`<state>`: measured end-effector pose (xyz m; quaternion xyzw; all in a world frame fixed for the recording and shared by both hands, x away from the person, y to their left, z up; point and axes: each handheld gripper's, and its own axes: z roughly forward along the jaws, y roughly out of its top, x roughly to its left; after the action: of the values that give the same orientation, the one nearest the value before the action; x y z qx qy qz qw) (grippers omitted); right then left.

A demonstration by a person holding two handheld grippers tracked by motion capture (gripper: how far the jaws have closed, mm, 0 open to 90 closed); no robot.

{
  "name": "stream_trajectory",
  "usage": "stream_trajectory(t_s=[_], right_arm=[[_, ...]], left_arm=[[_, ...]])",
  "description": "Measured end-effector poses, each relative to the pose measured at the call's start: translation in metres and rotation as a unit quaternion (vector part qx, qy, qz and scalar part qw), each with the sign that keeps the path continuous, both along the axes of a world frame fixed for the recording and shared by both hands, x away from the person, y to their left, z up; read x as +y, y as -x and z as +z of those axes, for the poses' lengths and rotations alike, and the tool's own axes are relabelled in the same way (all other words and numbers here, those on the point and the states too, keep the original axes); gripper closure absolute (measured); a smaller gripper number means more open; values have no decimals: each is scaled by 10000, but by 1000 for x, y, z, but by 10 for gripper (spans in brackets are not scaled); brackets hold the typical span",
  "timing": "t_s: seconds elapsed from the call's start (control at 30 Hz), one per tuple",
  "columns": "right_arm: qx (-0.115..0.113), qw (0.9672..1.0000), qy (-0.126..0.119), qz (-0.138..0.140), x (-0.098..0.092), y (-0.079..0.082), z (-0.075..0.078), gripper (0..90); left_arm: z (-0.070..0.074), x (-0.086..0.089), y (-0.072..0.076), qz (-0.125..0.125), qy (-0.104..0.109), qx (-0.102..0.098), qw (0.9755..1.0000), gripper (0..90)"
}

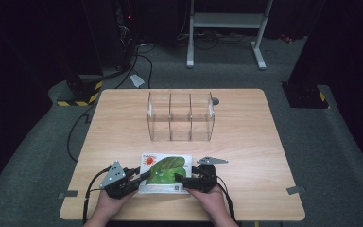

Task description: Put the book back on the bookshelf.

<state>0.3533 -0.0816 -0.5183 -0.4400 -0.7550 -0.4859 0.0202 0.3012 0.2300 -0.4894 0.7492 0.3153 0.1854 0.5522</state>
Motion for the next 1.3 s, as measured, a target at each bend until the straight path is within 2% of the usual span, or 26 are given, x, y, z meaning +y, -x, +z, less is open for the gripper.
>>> stream_trajectory(t_s=[0.23,0.33,0.53,0.8,0.87,0.93,1.3], right_arm=[[-203,9997,32,-119,-1,4,5,300],[-437,9989,14,-160,-3,6,9,334],[-724,9971,75,-229,-3,8,13,388],[-938,9949,60,-372,-4,13,19,429],[-1013,9940,93,-410,-4,13,20,462],[-1004,9940,53,-421,-6,13,22,478],[-1202,9913,144,-510,-7,16,26,495]], left_arm=[[-1,2,-2,112,74,100,9999,707],[0,4,-3,159,102,125,9997,708],[-1,5,-6,251,170,222,9993,708],[-1,5,-6,340,149,186,9991,709],[-1,5,-6,344,157,197,9991,711],[-1,5,-5,358,138,177,9991,714],[-3,2,-6,413,10,117,9991,716]])
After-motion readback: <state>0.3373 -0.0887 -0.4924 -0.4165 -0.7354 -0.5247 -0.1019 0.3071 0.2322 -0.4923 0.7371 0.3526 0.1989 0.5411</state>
